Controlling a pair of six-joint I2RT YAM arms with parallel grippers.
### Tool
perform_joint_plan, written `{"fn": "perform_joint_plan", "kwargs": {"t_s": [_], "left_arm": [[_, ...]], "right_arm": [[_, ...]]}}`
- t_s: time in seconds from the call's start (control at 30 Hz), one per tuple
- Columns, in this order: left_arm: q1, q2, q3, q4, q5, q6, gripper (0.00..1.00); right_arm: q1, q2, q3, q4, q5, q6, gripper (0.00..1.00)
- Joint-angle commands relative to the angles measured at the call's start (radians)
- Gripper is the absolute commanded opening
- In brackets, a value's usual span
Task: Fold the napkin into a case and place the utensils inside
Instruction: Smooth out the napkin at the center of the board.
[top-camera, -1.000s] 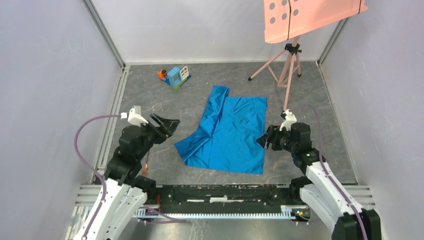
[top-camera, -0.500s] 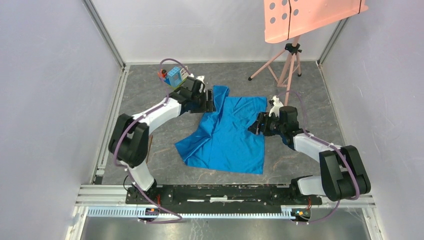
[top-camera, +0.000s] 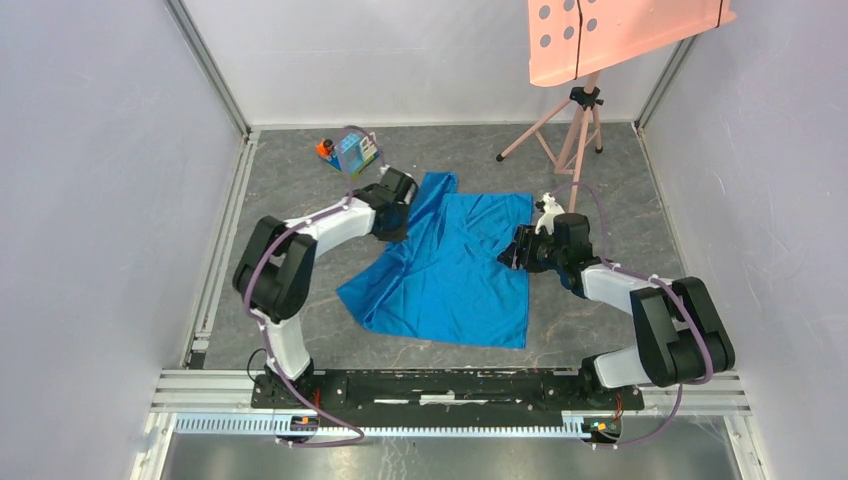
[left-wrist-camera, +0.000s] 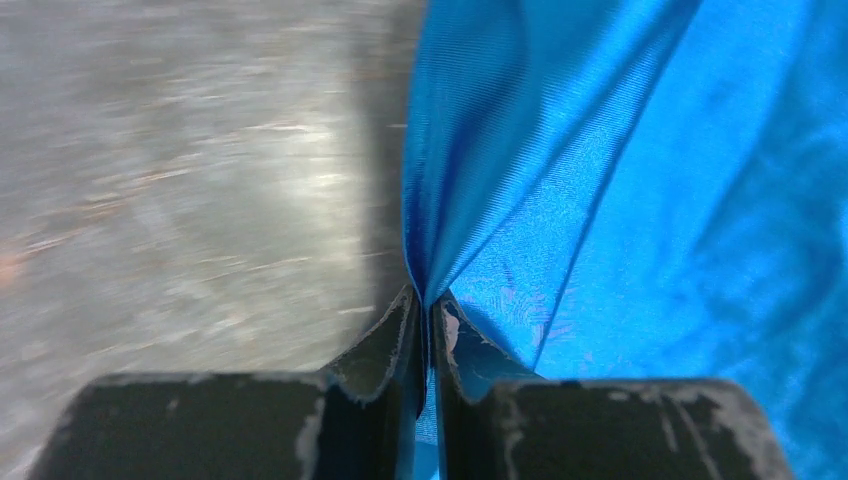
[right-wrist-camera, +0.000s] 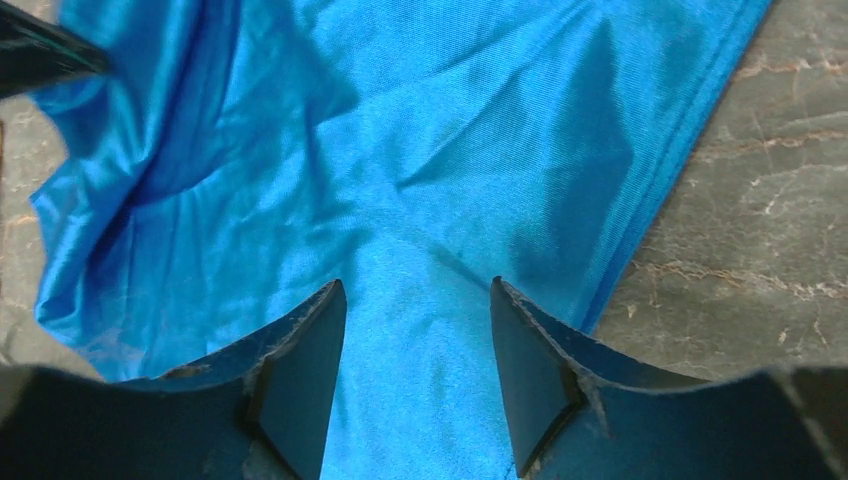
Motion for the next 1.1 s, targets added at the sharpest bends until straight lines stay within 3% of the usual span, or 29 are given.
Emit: {"fn": "perform_joint_plan", "kwargs": {"t_s": [0.0, 0.23, 0.37, 0.47, 0.6, 0.8, 0.97, 1.07], "left_arm": [[0.136, -0.186, -0.077, 0.020, -0.115, -0.029, 0.16], [0.337, -0.377, -0.290, 0.010, -0.244, -0.290, 0.19], [0.328, -0.447, -0.319, 0.064, -0.145, -0.262, 0.45], [0.324, -0.437, -0.280, 0.116, 0.019, -0.206, 0.63], [0.281, -0.364, -0.168, 0.208, 0.207, -0.089, 0.75], [0.154, -0.121, 0.128, 0.144, 0.137, 0.252, 0.78], [0.143, 0.064, 0.349, 0.047, 0.190, 0.355, 0.77], [0.143, 0.155, 0.466, -0.032, 0.225, 0.388, 0.77]], "right_arm": [[0.010, 0.039, -0.012, 0.055, 0.103, 0.026, 0.59], [0.021, 0.069, -0.019, 0.060, 0.272, 0.056, 0.56], [0.073, 0.034, 0.036, 0.029, 0.300, -0.039, 0.58], [0.107, 0.031, 0.080, 0.032, 0.302, -0.091, 0.61], [0.114, 0.090, 0.162, 0.030, 0.264, -0.116, 0.72], [0.113, 0.207, 0.310, 0.006, 0.324, -0.200, 0.84], [0.108, 0.298, 0.434, -0.025, 0.476, -0.250, 0.92], [0.096, 0.372, 0.516, -0.053, 0.529, -0.187, 0.93]]}}
